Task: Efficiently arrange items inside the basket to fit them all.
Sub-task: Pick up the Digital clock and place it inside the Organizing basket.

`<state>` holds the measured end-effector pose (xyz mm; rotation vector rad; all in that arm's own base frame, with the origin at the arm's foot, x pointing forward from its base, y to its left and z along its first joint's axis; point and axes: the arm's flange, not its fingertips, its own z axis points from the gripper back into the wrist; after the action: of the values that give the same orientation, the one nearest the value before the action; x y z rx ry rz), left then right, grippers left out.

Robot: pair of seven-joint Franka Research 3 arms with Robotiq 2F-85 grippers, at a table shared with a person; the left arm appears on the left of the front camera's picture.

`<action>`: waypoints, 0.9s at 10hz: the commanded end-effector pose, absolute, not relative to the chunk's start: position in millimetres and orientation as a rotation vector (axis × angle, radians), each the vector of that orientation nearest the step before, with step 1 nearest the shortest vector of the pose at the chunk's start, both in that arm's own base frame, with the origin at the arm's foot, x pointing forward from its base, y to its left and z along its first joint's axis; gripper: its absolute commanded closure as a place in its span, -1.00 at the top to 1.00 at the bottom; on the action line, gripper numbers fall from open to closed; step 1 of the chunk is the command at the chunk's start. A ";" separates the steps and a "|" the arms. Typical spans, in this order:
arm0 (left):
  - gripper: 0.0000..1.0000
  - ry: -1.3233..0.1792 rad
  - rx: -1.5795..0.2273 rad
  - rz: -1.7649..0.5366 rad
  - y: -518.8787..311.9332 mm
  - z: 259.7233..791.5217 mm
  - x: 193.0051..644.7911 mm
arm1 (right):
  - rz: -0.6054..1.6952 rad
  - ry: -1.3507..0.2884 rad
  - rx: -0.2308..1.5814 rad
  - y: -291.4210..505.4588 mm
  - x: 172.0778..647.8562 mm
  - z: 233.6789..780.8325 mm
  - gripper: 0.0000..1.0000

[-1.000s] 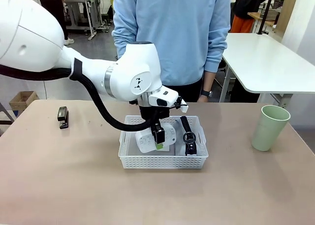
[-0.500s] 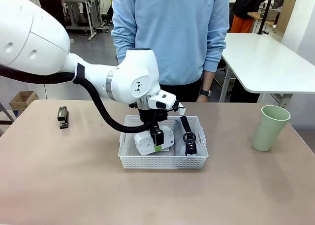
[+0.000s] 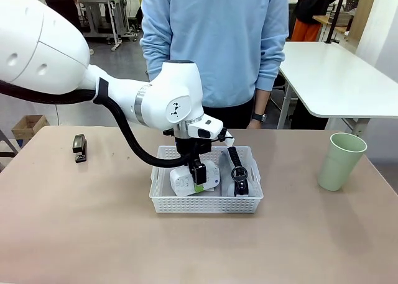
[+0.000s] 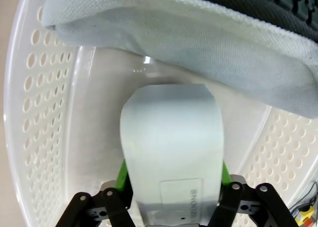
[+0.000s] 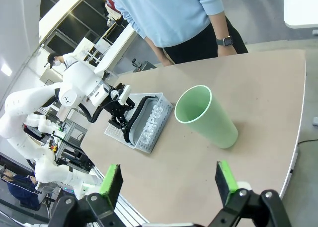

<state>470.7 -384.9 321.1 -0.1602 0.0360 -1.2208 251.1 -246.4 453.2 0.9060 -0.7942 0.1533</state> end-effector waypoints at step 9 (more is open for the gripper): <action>1.00 -0.010 -0.170 -1.272 -368.9 354.2 443.3 | 0.169 -0.826 0.912 -247.0 253.2 454.2 1.00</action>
<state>459.4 -386.7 341.5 -0.1402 0.0211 -1.2545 251.1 -246.4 453.2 0.9060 -0.7942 0.1533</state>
